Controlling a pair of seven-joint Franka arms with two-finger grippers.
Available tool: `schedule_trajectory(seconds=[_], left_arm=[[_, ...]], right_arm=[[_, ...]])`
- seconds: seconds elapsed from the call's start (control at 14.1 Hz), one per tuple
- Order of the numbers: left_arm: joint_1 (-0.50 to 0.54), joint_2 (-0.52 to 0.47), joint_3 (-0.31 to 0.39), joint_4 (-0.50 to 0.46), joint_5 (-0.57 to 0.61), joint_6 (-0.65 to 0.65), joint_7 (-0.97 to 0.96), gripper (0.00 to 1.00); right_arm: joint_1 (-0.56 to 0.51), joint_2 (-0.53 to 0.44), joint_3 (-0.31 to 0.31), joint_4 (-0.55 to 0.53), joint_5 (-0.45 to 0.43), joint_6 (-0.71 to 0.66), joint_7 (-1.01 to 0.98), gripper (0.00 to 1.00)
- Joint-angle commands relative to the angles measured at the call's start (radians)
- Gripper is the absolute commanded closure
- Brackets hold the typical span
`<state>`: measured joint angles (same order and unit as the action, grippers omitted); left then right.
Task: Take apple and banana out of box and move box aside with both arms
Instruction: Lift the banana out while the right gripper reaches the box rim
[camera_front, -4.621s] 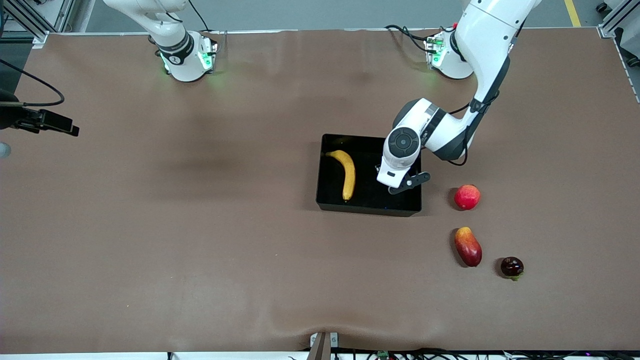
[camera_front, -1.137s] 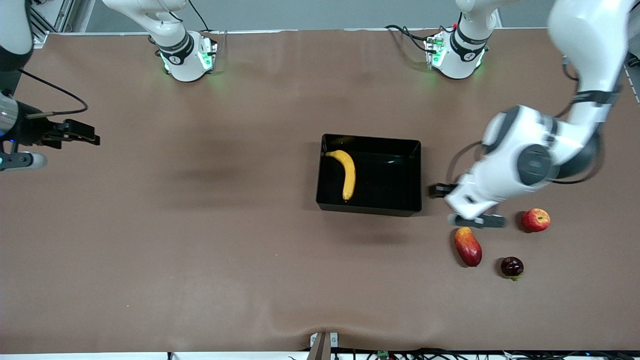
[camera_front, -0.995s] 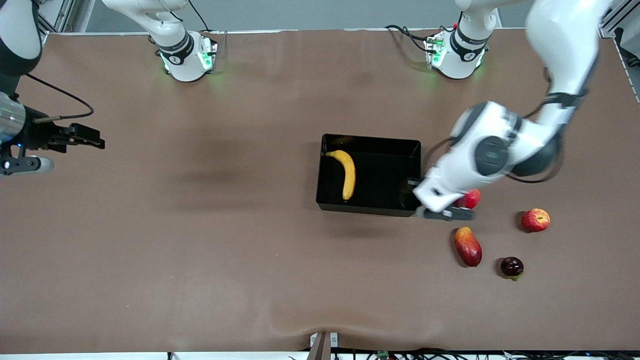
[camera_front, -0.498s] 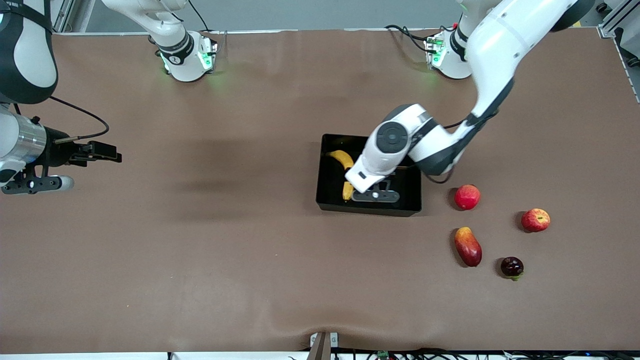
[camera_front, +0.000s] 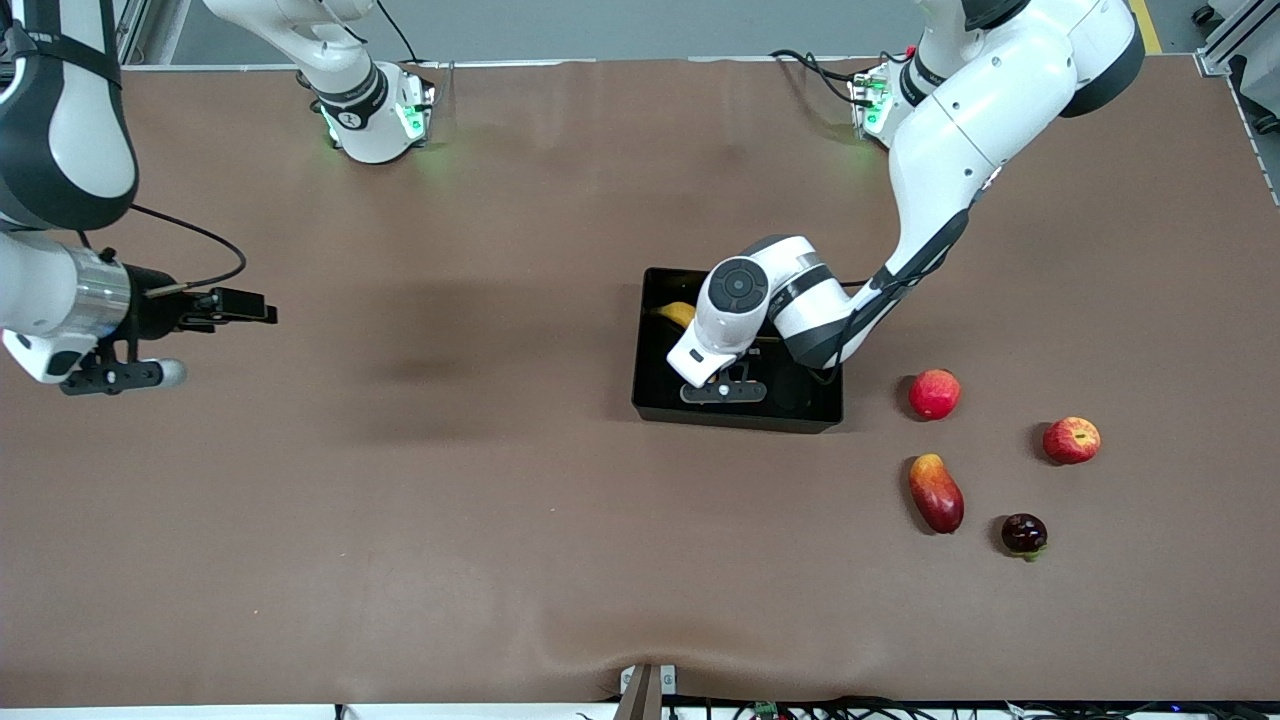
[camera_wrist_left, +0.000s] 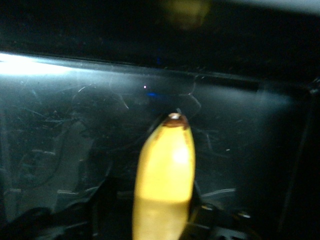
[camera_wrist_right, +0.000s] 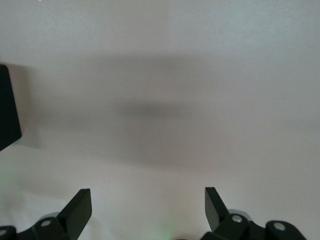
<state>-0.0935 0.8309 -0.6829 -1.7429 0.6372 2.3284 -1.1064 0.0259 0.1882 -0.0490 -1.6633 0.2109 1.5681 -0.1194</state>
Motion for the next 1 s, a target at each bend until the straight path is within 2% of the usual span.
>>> schedule_trajectory(seconds=[0.0, 0.36, 0.5, 0.71, 0.92], left_arm=[[-0.031, -0.012, 0.011, 0.029, 0.016, -0.006, -0.078, 1.00], [0.038, -0.125, -0.006, 0.045, 0.007, -0.066, -0.056, 1.00], [0.128, -0.147, -0.072, 0.069, 0.006, -0.069, -0.030, 1.00], [0.273, -0.145, -0.191, 0.147, 0.006, -0.157, 0.023, 1.00], [0.381, -0.147, -0.263, 0.233, -0.039, -0.283, 0.121, 1.00]], right_arm=[[0.054, 0.016, -0.006, -0.004, 0.022, 0.007, 0.015, 0.00], [0.218, 0.097, -0.006, -0.016, 0.140, 0.139, 0.125, 0.00], [0.299, 0.125, -0.006, -0.012, 0.203, 0.208, 0.209, 0.00], [0.461, 0.137, -0.008, -0.012, 0.197, 0.303, 0.407, 0.00], [0.618, 0.187, -0.008, 0.002, 0.196, 0.427, 0.565, 0.00]])
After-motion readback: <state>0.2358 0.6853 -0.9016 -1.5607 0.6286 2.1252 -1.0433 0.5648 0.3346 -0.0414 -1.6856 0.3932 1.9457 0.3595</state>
